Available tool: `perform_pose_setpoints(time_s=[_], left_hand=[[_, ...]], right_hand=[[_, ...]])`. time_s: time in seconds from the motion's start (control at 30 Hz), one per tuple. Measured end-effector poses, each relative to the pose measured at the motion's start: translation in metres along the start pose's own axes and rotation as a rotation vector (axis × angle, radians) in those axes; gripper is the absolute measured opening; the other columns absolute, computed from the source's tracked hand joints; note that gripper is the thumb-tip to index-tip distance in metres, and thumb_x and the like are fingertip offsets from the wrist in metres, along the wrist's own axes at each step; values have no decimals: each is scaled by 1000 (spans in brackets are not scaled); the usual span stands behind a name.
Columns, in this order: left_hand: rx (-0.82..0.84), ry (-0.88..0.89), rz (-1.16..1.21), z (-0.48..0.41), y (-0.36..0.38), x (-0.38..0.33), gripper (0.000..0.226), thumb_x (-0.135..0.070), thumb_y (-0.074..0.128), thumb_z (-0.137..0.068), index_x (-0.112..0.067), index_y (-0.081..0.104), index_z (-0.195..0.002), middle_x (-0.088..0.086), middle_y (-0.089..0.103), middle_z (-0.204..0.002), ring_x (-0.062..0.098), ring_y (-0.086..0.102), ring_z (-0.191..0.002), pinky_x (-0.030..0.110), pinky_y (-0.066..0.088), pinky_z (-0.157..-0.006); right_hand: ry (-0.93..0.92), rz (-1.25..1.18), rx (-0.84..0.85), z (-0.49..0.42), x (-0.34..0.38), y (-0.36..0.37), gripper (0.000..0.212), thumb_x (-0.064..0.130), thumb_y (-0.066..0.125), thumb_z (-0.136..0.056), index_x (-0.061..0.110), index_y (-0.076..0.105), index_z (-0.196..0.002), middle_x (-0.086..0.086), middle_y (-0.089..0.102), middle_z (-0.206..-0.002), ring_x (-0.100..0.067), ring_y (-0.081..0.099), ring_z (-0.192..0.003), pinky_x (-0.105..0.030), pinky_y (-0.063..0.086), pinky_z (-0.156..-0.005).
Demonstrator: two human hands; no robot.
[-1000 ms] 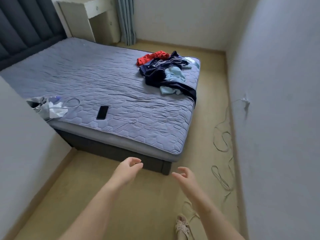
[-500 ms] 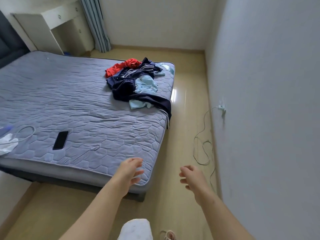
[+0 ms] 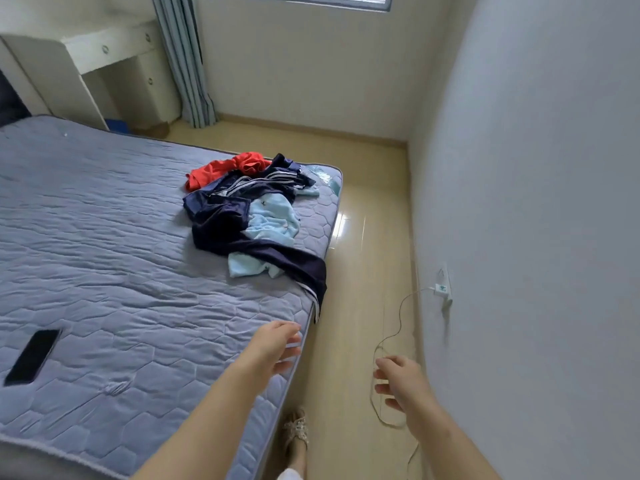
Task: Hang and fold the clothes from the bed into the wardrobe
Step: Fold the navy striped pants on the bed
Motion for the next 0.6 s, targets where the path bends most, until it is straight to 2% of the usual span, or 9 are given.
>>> perform_pose_setpoints(time_s=[0.13,0.23,0.33,0.47,0.6], left_hand=[[-46,68,-2,-71,8,-92,11,-20,49,-94,-19,57,-86,-1,58,-82,12,55,-70,23,39,-59],[-72,133,-24,-109,11,-153,11,-20,49,-93,-22,57,-86,-3,59,-83,11,57,-73,24,41,-63],[-106,105,-36,-140,8,-180,10,-22,49,-93,-22,58,-88,-3,61,-89,12,58,-79,25,41,-66],[-191,0,21,-188,1,-195,12,-20,48,-94,-18,59,-91,-1,60,-87,13,58,-76,23,42,-61],[-293,-36,111,-247,6,-222,12,-23,48,-94,-20,59,-93,-1,61,-89,14,59,-79,26,41,-67]], right_hand=[[-25,59,41,-81,83,10,13,20,47,-94,19,54,-83,0,57,-84,-14,53,-70,-25,36,-59],[-58,88,96,-132,142,25,13,21,46,-94,20,54,-84,0,58,-86,-14,55,-73,-26,39,-62],[-46,91,170,-170,176,41,12,21,47,-94,21,55,-84,1,59,-84,-14,55,-72,-24,39,-60],[-1,141,243,-224,208,53,13,20,47,-94,21,55,-83,2,59,-82,-12,54,-68,-23,37,-56],[-15,190,316,-300,254,52,14,15,46,-92,16,55,-81,1,56,-76,-12,49,-61,-23,32,-52]])
Point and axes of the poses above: each hand's wrist, its own z-axis away from the middle knuckle, its own y-axis out of the palm, x = y × z, the point moved 10 cm from there along -z, towards the middle knuckle
